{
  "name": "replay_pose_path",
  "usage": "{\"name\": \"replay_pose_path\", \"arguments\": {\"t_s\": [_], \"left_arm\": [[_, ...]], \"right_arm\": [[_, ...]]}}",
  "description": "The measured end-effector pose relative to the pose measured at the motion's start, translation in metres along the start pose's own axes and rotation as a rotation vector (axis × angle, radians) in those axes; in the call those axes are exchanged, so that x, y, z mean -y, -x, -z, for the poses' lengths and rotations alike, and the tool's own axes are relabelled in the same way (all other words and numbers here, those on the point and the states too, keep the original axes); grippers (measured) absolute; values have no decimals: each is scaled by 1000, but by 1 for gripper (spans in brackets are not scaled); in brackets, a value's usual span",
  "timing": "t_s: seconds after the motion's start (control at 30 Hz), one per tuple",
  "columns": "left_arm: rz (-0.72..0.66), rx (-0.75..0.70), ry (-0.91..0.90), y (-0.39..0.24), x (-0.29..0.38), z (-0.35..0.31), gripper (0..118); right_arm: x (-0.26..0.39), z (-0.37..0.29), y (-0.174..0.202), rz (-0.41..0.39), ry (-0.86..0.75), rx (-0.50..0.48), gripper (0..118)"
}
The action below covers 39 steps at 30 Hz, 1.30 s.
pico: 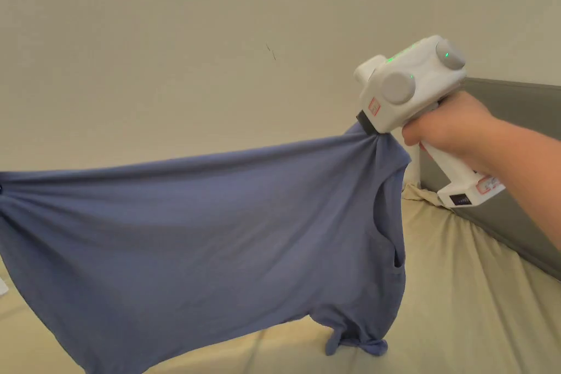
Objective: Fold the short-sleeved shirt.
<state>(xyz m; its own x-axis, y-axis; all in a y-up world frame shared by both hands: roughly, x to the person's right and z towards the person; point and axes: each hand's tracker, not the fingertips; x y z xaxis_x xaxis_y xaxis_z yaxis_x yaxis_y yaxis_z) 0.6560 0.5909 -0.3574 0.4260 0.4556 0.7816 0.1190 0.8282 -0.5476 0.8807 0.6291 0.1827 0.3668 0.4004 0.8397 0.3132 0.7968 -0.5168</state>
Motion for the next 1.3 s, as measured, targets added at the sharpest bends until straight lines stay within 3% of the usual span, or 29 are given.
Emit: {"name": "replay_pose_path", "arguments": {"t_s": [0.13,0.27,0.53,0.73,0.8,0.93,1.07,1.2,1.3], "left_arm": [[57,-46,88,17,44,21,0],[6,-72,200,44,102,39,0],[-33,-34,385,94,220,37,0],[-36,-28,472,146,278,18,0],[-106,74,431,164,286,-5,0],[-163,113,419,190,293,-54,0],[-242,201,445,216,294,-99,0],[-98,203,472,220,296,-143,0],[-94,210,492,221,303,-171,0]], "right_arm": [[34,33,27,-10,60,-8,4],[92,73,63,-53,169,-49,4],[230,110,114,-26,311,-158,4],[330,72,130,81,336,-244,4],[359,47,129,98,326,-247,4],[402,-1,121,137,283,-304,4],[429,-48,111,240,287,-340,4],[455,-92,107,244,262,-387,4],[471,-120,109,260,277,-407,4]]}}
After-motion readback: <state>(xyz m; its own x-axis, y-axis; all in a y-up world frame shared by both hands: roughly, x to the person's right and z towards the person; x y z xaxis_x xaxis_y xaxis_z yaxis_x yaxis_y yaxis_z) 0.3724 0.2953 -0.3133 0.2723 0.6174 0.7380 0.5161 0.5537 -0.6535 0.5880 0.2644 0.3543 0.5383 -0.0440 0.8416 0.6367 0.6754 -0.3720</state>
